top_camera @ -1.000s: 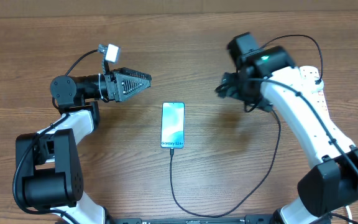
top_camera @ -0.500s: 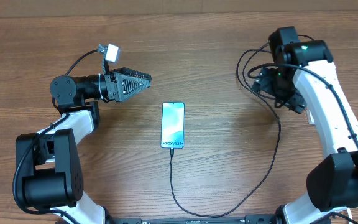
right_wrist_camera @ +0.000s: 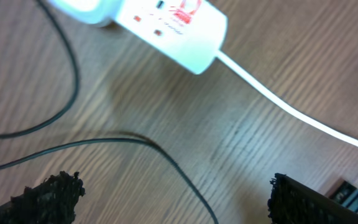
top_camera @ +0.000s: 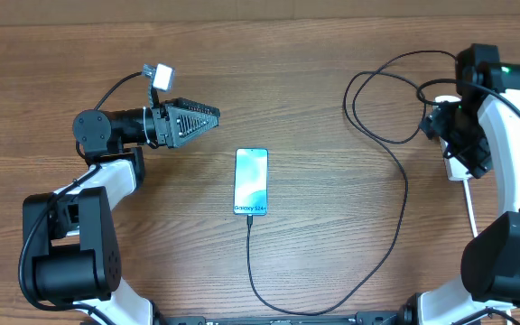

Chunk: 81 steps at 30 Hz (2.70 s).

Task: Plug charger to phone and switch on socket
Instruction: 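Position the right gripper above the white power strip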

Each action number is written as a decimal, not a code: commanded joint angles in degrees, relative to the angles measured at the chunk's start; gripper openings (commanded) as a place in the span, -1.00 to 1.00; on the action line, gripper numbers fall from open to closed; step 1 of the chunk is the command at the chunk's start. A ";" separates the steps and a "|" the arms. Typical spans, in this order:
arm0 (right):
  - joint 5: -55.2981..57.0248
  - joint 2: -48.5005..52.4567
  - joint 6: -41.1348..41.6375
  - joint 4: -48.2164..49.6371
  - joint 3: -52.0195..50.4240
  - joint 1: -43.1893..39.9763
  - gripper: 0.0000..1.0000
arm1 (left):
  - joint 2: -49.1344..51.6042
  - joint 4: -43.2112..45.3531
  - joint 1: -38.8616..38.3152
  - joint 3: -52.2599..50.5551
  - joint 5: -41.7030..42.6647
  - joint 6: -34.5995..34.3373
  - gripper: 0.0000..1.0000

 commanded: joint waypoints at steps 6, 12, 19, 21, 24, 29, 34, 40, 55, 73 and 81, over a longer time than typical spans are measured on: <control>0.61 -1.14 0.87 0.31 -1.62 -0.50 1.00 | -1.31 0.39 -0.02 0.24 1.01 1.36 0.99; 0.63 -1.09 0.85 0.33 -1.62 -0.50 1.00 | -1.31 0.39 -0.02 0.24 1.01 1.36 1.00; 0.66 -1.09 0.85 0.33 -1.62 -0.50 1.00 | -1.31 0.37 -0.02 0.24 1.01 1.36 0.99; 0.85 -1.09 0.85 0.35 -1.64 -0.50 1.00 | -1.31 0.39 -0.02 0.24 1.01 1.36 1.00; 1.64 -1.09 0.85 0.55 -1.64 -0.50 1.00 | -1.31 0.39 -0.02 0.24 1.01 1.36 0.99; 1.90 -1.09 0.85 0.76 -1.64 -0.52 1.00 | -1.31 0.37 -0.02 0.24 1.01 1.36 0.99; 1.90 -1.09 0.85 0.79 -1.62 -0.52 1.00 | -1.31 0.37 -0.02 0.24 1.01 1.36 0.99; 1.90 -1.09 0.85 1.03 -1.64 -0.59 1.00 | -1.31 0.39 -0.02 0.24 1.01 1.36 0.99; 1.90 -1.09 0.85 2.05 -1.64 -0.79 1.00 | -1.31 0.39 -0.02 0.24 1.01 1.36 0.99; 1.88 -1.09 0.85 2.25 -1.64 -0.79 1.00 | -1.31 0.37 -0.02 0.24 1.01 1.36 0.99; 1.88 -1.09 0.85 2.25 -1.64 -0.79 1.00 | -1.31 0.39 -0.02 0.24 1.01 1.36 0.99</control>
